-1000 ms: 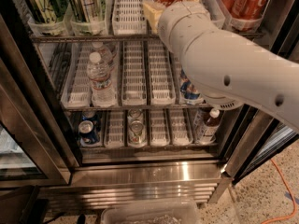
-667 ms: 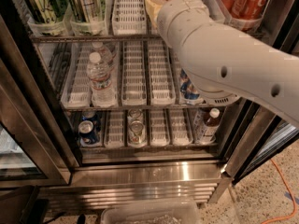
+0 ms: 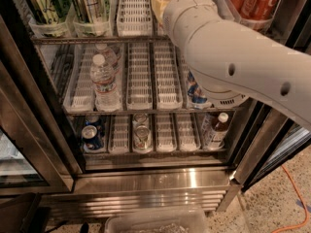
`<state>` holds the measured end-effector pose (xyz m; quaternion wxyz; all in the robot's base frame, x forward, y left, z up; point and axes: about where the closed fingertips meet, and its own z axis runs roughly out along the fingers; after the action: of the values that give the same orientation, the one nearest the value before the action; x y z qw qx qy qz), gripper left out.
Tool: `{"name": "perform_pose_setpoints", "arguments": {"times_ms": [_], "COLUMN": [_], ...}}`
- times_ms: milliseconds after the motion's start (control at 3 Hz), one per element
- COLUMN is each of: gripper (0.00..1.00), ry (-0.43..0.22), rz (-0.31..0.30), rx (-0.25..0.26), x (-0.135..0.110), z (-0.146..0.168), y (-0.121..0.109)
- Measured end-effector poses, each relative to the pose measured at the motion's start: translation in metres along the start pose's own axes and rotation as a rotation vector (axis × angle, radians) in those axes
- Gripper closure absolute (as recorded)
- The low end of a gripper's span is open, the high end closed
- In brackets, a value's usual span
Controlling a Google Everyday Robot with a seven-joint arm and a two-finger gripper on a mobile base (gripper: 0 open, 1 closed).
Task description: Pick coke can from top shelf of fridge
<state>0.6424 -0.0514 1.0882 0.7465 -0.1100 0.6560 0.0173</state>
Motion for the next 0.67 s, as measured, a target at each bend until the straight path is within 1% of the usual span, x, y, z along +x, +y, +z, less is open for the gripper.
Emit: {"name": "perform_pose_setpoints", "arguments": {"times_ms": [333, 667], "gripper": [1.00, 1.00], "ry": [0.000, -0.035], "rz": [0.000, 0.021], "rx": [0.000, -0.016], "x": [0.000, -0.015], "z": [0.000, -0.004], "y": [0.000, 0.003]}}
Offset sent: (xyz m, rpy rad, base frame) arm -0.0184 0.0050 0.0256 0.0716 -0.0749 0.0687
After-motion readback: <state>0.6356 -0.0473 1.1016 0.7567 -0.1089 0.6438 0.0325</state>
